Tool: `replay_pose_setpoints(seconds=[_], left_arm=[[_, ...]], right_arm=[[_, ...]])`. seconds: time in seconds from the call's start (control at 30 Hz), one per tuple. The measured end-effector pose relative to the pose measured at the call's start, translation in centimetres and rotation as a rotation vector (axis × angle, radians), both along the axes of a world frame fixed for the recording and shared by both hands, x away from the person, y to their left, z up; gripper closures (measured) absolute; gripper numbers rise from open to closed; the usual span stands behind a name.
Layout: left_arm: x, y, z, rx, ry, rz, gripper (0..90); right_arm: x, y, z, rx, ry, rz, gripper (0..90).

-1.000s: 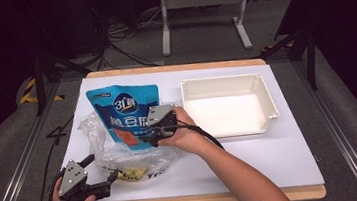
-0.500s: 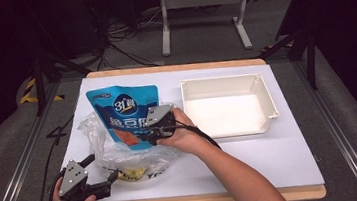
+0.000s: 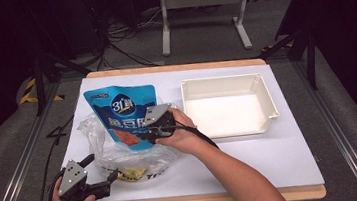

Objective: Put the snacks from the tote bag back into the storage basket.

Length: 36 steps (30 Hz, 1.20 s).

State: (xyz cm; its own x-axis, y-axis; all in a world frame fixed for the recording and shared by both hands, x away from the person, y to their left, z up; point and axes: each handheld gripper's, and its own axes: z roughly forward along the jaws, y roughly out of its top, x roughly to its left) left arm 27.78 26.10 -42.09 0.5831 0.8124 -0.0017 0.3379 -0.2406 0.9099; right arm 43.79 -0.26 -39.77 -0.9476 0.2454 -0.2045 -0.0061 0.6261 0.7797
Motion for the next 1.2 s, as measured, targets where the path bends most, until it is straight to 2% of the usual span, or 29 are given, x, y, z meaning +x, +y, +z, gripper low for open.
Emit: replay_pose_setpoints(seconds=[0.13,0.33,0.6,0.97,1.2], left_arm=[[0.0,0.0,0.0,-0.002,0.0,0.0,10.8],[0.0,0.0,0.0,-0.005,0.0,0.0,10.8],[0.0,-0.1,0.0,-0.004,-0.002,0.001,10.9],[0.0,0.0,0.0,-0.001,-0.002,0.001,10.9],[0.0,0.0,0.0,0.0,-0.001,0.002,10.9]], right_arm=[[-0.2,0.2,0.8,-0.023,0.001,0.005,51.7],[-0.4,0.0,1.8,-0.004,-0.003,0.001,51.6],[-1.0,-0.4,4.9,0.038,-0.018,0.001,51.6],[-2.1,-0.4,7.9,0.047,-0.052,0.025,51.3],[-2.5,-0.8,9.2,0.063,-0.062,0.023,51.3]])
